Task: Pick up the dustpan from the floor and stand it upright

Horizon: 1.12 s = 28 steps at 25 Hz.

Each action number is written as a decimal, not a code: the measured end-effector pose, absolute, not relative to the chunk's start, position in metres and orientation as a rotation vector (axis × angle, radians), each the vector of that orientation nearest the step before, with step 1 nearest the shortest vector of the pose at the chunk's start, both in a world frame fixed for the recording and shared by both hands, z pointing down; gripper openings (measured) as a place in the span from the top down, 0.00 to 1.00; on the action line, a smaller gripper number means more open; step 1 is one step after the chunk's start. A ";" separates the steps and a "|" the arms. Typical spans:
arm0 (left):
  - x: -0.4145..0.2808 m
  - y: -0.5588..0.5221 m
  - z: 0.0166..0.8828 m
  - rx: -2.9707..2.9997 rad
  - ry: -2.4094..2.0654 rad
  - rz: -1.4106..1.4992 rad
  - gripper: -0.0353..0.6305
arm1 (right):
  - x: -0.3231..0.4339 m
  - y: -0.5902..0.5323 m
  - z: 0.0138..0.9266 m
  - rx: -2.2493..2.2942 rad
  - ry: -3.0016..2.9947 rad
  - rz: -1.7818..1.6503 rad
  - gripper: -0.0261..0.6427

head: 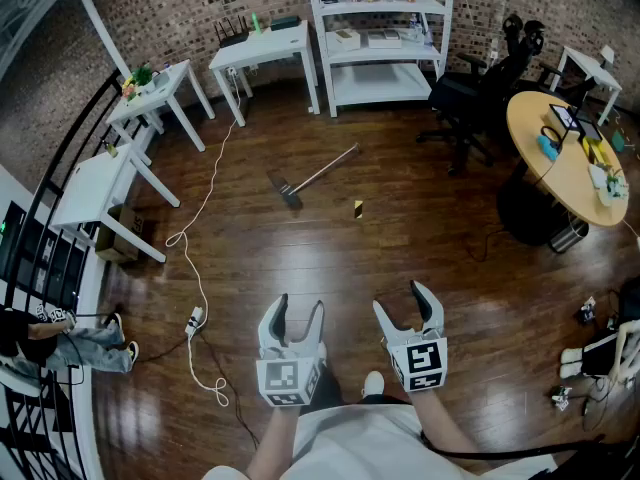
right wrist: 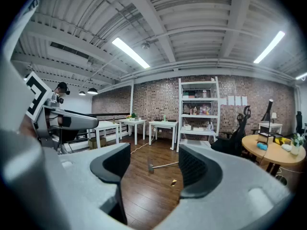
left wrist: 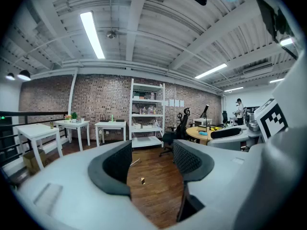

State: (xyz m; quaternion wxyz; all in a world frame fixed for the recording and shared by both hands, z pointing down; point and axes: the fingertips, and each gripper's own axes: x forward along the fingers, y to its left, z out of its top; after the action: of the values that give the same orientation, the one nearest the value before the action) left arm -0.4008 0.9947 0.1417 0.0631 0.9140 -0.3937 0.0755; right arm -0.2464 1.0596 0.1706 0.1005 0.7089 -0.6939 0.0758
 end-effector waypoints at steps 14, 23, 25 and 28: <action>-0.360 0.722 0.178 2.781 -1.117 0.278 0.49 | -0.212 0.789 0.158 2.059 -2.025 0.106 0.56; -0.328 0.585 0.194 2.781 -1.032 0.334 0.49 | -0.223 0.663 0.191 1.909 -2.075 0.188 0.56; -0.308 0.564 0.206 2.777 -1.010 0.347 0.49 | -0.199 0.635 0.199 1.918 -2.069 0.187 0.56; -0.285 0.526 0.219 2.764 -1.018 0.363 0.49 | -0.163 0.591 0.209 1.952 -2.060 0.199 0.56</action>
State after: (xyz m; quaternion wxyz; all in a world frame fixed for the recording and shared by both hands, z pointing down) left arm -0.2848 0.5262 0.2191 0.0866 0.9278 -0.3418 0.1219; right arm -0.1625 0.5906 0.2086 0.1479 0.6787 -0.7160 0.0691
